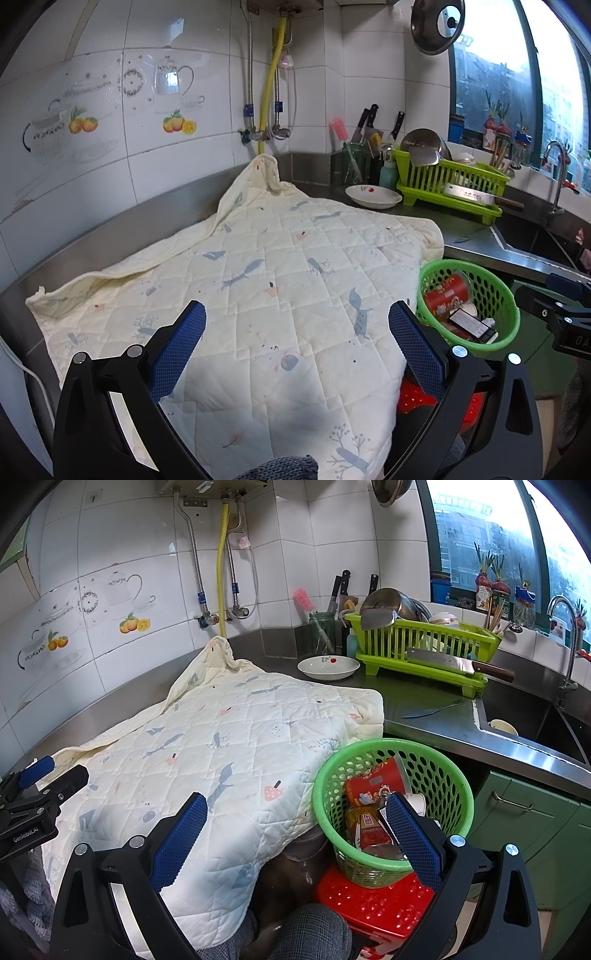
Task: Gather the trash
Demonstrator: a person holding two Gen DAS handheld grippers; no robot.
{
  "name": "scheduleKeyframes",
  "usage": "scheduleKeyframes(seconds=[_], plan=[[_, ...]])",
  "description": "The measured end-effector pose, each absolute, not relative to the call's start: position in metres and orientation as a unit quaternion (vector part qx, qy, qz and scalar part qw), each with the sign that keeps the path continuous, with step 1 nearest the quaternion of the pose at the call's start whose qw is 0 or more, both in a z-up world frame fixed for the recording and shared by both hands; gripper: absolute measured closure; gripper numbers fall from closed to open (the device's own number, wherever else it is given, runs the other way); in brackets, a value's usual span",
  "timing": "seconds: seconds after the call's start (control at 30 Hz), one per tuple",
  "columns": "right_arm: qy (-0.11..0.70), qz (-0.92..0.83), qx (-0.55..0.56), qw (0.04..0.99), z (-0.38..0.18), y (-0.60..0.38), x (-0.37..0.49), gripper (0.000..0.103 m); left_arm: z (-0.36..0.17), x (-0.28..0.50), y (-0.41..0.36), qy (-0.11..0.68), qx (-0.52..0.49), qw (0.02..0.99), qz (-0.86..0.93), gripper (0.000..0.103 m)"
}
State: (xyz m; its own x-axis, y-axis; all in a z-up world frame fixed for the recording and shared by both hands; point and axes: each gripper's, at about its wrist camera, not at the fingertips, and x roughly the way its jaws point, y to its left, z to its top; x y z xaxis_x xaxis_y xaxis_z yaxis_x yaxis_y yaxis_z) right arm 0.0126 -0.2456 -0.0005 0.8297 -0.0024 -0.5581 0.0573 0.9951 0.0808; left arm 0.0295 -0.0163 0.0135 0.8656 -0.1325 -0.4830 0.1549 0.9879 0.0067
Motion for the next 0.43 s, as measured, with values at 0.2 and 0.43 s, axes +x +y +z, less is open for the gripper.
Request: scheduleKeyframes(seconds=[0.2,0.43], plan=[[0.292,-0.015,0.048,0.955,0.0001,-0.246,0.0128,0.009,0.0131,0.0307,-0.0164,0.252,0.021,0.965,-0.073,0.005],[0.292,-0.016,0.049,0.955,0.0005,-0.2468,0.0125,0.009,0.0117,0.0314,-0.0163,0.253,0.023,0.965,-0.073,0.005]])
